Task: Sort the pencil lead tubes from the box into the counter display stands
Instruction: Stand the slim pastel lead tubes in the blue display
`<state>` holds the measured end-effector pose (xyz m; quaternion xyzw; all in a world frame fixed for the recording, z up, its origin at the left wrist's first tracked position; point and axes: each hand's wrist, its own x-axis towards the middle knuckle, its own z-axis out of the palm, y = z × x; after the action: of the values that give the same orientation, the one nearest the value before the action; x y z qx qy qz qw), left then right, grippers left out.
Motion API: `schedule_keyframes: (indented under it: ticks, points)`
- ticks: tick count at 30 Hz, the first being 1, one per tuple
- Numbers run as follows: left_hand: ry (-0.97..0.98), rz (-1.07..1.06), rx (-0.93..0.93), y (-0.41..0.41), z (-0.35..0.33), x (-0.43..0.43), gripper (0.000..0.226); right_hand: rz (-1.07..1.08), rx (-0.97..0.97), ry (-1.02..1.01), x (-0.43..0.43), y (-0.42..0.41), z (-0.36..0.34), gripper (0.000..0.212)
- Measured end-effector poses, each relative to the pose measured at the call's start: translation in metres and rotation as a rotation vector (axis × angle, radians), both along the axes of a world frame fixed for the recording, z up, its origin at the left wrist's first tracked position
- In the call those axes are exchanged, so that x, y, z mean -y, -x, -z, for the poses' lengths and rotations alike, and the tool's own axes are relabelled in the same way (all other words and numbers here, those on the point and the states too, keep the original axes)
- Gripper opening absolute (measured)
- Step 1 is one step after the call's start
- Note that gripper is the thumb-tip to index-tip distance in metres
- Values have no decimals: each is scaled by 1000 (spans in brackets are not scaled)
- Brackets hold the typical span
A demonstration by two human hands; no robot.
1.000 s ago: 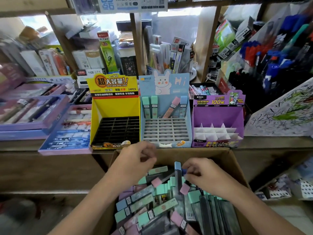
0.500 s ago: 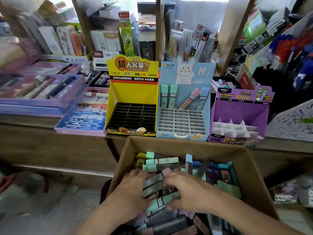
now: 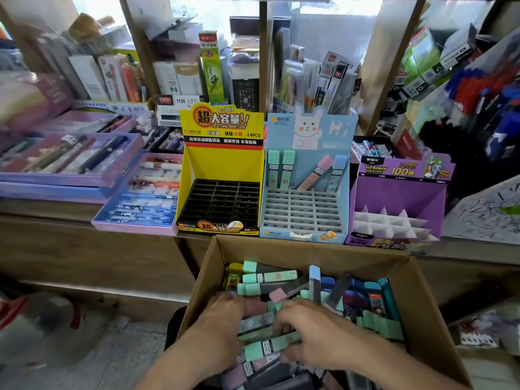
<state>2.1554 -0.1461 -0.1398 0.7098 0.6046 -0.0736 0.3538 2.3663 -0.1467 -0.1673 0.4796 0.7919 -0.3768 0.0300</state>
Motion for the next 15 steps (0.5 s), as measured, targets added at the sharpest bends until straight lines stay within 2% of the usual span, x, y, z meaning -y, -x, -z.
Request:
schedule_keyframes:
  ticks: [5,10,15]
  points:
    - [5,35,68,0,-1,-2,57,94,-68,-66,1,-3,7,20]
    - [61,63,94,-1,-9,-3,64,109,-92,-108,-2,3,7,24]
    - [144,60,36,-6,-23,-1,77,74,-58,-157,-1,15,4,35]
